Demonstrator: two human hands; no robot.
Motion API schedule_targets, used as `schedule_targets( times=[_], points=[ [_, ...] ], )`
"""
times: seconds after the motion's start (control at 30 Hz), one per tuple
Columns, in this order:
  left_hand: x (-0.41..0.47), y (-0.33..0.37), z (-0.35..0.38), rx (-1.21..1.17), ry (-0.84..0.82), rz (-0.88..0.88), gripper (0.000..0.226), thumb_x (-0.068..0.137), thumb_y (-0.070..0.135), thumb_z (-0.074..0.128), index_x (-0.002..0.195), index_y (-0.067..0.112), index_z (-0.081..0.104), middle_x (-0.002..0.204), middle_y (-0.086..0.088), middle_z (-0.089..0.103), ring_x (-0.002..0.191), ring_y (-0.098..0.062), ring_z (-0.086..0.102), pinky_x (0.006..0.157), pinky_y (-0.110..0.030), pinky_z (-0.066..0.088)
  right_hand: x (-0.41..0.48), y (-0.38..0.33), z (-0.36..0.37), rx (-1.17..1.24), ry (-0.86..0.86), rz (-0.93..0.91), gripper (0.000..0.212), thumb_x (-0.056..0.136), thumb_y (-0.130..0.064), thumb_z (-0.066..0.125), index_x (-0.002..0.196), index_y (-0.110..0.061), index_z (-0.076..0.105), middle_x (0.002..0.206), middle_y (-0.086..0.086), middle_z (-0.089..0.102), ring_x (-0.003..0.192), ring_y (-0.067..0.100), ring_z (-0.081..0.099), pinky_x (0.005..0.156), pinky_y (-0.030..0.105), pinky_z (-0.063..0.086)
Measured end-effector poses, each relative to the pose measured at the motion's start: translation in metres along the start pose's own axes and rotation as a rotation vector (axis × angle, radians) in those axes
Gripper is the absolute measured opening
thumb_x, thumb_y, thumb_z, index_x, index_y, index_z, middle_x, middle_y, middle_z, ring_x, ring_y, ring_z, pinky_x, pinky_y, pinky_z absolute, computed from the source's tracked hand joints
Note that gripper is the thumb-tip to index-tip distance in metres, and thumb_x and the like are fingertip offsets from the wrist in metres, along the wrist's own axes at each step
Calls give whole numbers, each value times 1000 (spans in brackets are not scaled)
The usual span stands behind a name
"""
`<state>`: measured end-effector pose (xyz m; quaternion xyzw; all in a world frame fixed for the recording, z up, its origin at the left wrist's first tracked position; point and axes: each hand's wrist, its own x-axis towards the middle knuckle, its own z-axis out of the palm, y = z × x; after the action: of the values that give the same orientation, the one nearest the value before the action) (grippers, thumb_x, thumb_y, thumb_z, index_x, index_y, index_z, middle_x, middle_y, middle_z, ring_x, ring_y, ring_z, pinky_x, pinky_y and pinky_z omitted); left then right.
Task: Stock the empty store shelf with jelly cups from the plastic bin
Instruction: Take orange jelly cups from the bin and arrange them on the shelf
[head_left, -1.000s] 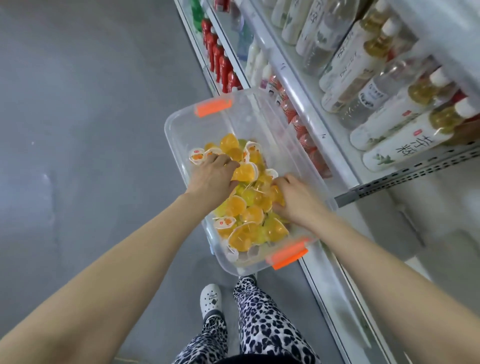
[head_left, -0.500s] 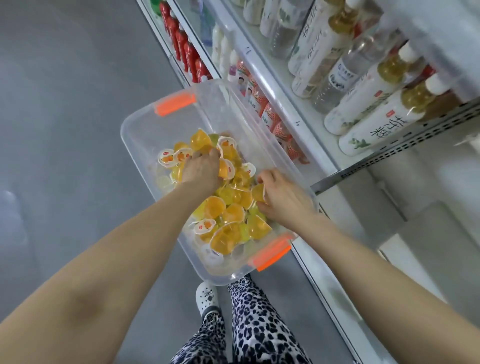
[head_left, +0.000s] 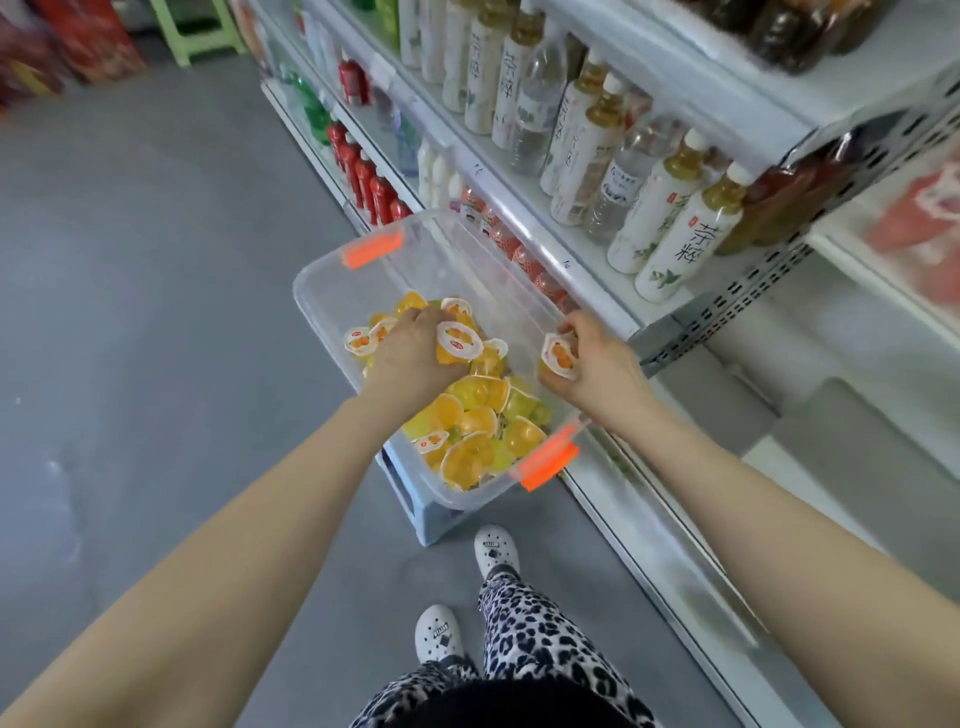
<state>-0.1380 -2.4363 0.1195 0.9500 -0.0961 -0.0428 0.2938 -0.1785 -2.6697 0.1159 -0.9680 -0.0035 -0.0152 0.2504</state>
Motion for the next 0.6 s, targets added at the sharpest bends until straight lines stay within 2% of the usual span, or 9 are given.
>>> schedule_targets(
  times=[0.2, 0.3, 0.43, 0.5, 0.6],
  points=[
    [-24, 52, -17, -50, -22, 180, 58, 70, 39, 80, 120, 20, 58, 115, -2, 60, 104, -20, 57, 83, -30, 42, -43, -3, -60, -33, 153, -1, 45, 72, -32, 77, 105, -18, 51, 101, 4, 59, 90, 24, 55, 67, 32, 37],
    [-29, 84, -22, -58, -29, 269, 57, 72, 40, 79, 120, 18, 58, 114, -2, 61, 104, -20, 57, 87, -34, 46, -65, 3, -92, -78, 232, -6, 42, 75, -32, 76, 106, -17, 52, 100, 4, 60, 92, 24, 54, 68, 30, 32],
    [-35, 133, -25, -113, -39, 382, 55, 70, 47, 78, 114, 20, 60, 109, 0, 63, 98, -18, 60, 83, -36, 48, -95, 16, -138, -147, 335, 5, 42, 77, -37, 73, 110, -19, 53, 106, 2, 60, 97, 24, 53, 71, 29, 31],
    [-37, 159, -25, -106, -49, 434, 61, 67, 53, 76, 116, 22, 60, 111, 0, 63, 99, -19, 60, 84, -36, 48, -110, 24, -163, -167, 403, 37, 41, 78, -40, 72, 110, -20, 54, 107, 0, 59, 99, 22, 51, 72, 28, 28],
    [-37, 198, -19, -66, -50, 533, 60, 72, 46, 76, 124, 20, 59, 116, -2, 63, 103, -22, 59, 84, -33, 47, -135, 37, -201, -173, 498, 73, 39, 80, -41, 72, 109, -22, 55, 109, -2, 60, 102, 19, 51, 76, 28, 31]
  ],
)
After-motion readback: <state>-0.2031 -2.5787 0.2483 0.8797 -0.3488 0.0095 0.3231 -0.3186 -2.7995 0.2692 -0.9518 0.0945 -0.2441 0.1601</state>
